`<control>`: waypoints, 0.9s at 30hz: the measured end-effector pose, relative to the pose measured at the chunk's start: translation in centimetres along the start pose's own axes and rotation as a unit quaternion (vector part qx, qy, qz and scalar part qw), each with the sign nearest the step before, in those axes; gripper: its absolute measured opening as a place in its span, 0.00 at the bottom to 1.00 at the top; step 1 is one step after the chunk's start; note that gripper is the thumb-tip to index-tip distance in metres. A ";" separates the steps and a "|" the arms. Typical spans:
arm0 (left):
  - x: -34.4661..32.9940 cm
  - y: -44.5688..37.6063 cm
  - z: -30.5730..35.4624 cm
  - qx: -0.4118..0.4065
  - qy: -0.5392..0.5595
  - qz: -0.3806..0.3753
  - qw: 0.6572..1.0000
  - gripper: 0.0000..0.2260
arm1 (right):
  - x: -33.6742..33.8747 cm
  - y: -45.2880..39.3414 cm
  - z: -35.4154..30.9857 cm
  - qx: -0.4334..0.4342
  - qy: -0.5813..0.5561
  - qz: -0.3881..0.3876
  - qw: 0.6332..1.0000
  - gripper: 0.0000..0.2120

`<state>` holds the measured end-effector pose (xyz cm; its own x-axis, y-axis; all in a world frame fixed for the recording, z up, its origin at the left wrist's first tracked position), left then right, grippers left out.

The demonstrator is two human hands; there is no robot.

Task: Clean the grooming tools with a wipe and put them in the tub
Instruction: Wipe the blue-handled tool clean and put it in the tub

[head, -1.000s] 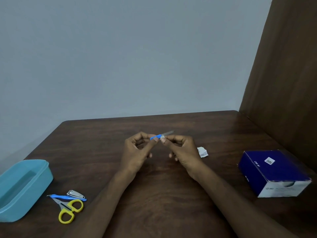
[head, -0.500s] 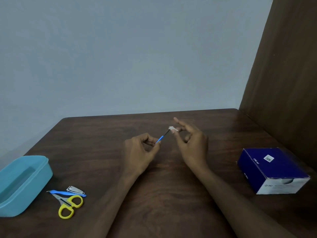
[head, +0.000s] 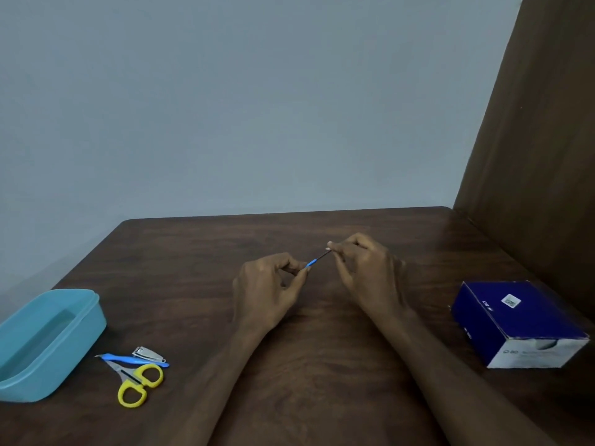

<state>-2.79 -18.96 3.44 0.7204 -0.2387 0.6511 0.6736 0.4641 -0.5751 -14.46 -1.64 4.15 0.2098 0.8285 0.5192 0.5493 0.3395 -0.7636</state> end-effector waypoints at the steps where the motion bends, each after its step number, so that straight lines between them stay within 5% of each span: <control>1: 0.0 0.0 0.0 0.001 0.003 -0.002 1.000 0.10 | 0.0 -0.1 0.6 -0.028 -0.002 0.006 1.000 0.11; 5: 0.2 0.1 0.1 0.007 0.036 0.007 0.999 0.08 | -0.1 0.6 3.0 -0.240 -0.134 0.046 0.960 0.07; 7: 0.4 0.0 0.1 0.011 0.044 0.015 0.999 0.06 | -1.8 1.6 2.8 -0.381 -0.378 0.051 0.842 0.07; 8: 0.5 0.0 0.1 0.011 0.046 0.017 0.999 0.06 | -2.5 2.0 2.1 -0.408 -0.451 0.039 0.793 0.06; 15: 0.1 -0.2 -0.1 0.004 0.041 0.016 0.999 0.08 | -4.0 2.6 -0.7 -0.433 -0.542 -0.040 0.719 0.06; 22: -0.5 -0.4 -0.5 0.028 0.047 -0.010 0.998 0.09 | -1.3 1.3 2.1 -0.421 -0.546 0.090 0.719 0.07; 27: -0.6 -0.6 -0.8 0.037 0.084 -0.015 0.996 0.08 | -0.3 0.9 2.7 -0.340 -0.429 0.116 0.829 0.05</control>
<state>-3.46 -19.74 3.00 0.7211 -0.3901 0.5726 0.6864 0.5146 -0.5138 -16.15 -0.35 2.27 -0.1192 0.9470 -0.2984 0.9647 0.0393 -0.2606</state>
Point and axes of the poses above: each hand's wrist, its own y-axis away from the middle knuckle, its own x-axis out of the back of the hand, z = x × y, the point moved 6 cm from there along -y, towards the middle knuckle, and after that the axes turned 8 degrees about -y, right-handed, at the moved point
